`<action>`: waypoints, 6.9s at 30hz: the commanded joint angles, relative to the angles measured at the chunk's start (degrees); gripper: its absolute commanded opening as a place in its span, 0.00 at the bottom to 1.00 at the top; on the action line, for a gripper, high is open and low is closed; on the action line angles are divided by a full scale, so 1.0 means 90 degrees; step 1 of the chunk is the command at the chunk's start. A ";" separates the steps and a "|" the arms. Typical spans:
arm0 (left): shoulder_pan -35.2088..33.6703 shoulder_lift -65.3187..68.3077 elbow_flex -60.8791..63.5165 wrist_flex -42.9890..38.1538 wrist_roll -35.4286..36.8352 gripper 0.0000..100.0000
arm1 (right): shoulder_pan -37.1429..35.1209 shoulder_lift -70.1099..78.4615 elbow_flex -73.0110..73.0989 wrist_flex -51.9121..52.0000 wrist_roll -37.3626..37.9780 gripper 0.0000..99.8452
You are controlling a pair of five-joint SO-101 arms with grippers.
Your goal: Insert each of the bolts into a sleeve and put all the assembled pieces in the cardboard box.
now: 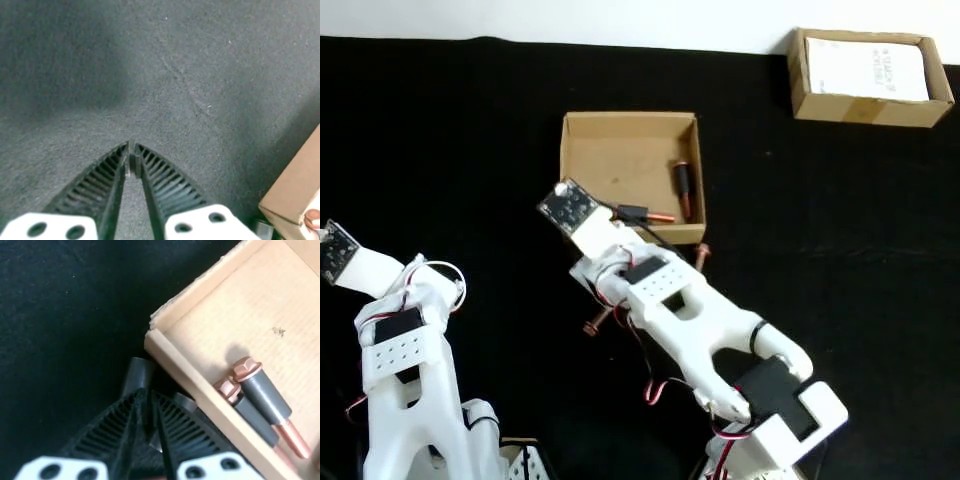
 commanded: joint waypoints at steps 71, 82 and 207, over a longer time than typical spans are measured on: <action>0.0933 0.0024 -0.0659 0.2139 -0.0400 0.20 | 0.0650 -0.0894 -0.5915 0.7223 -0.2491 0.01; 0.2173 0.0034 -0.4176 0.5656 -0.1397 0.20 | 0.2955 -0.3756 -0.4830 0.9079 -0.2491 0.01; 0.7028 0.2603 -1.2332 0.7463 -0.3546 0.01 | 0.2369 -1.1658 0.4576 0.3658 -0.3077 0.01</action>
